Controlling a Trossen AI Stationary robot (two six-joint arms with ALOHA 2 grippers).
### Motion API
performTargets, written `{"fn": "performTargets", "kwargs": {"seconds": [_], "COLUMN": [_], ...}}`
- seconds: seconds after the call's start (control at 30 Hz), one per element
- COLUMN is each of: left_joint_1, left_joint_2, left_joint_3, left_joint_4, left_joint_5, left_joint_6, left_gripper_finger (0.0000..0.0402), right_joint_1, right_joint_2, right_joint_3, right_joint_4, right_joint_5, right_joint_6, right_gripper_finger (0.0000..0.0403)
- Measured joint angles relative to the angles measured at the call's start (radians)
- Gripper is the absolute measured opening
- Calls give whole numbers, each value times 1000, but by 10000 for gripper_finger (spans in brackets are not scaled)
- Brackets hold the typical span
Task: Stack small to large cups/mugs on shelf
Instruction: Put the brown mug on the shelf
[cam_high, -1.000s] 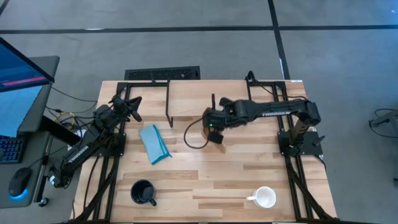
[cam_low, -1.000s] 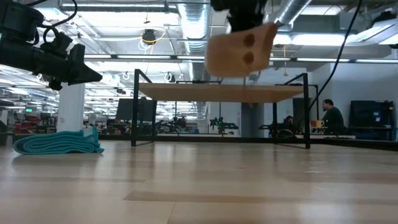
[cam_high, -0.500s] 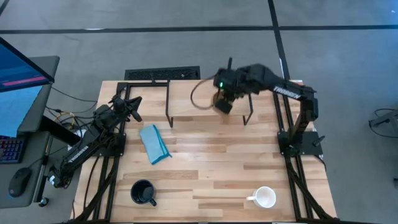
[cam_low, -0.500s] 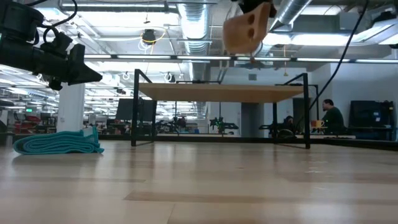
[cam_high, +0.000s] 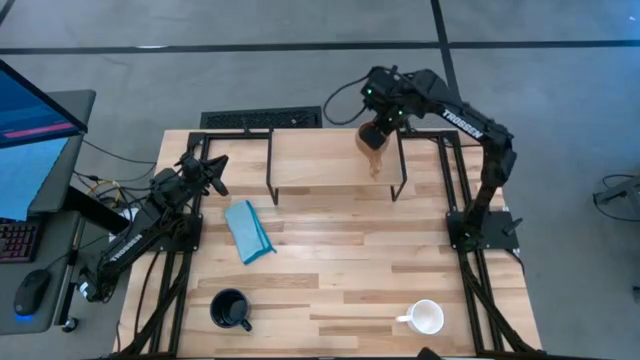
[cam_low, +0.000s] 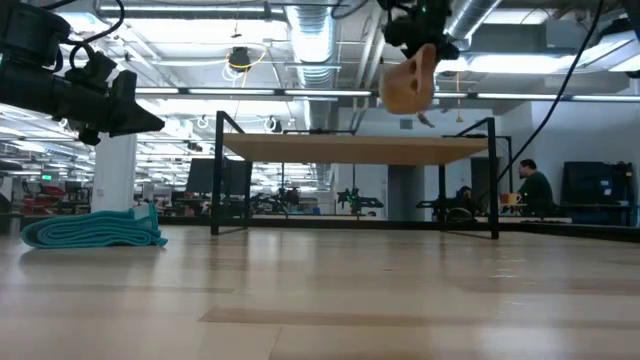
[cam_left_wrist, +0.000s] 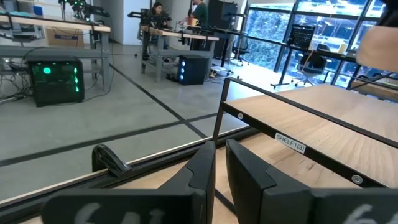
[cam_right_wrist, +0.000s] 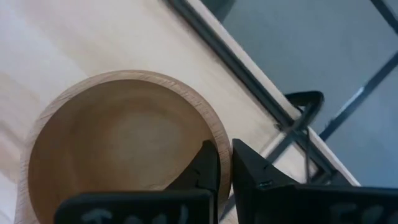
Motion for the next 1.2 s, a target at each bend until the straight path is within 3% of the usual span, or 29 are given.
{"fn": "performTargets", "kwargs": {"seconds": [0.5,0.8,1.2], "left_joint_1": [0,0,0], "left_joint_2": [0,0,0], "left_joint_3": [0,0,0], "left_joint_4": [0,0,0], "left_joint_5": [2,2,1], "left_joint_6": [0,0,0], "left_gripper_finger": [30,30,30], "right_joint_1": [-91,-140,-157], "right_joint_2": [0,-4,-4], "right_joint_3": [-182,-298,-308], "right_joint_4": [195,298,315], "right_joint_5": [-126,-124,-127], "right_joint_6": [-96,-93,-133], "right_gripper_finger": [33,33,36]}}
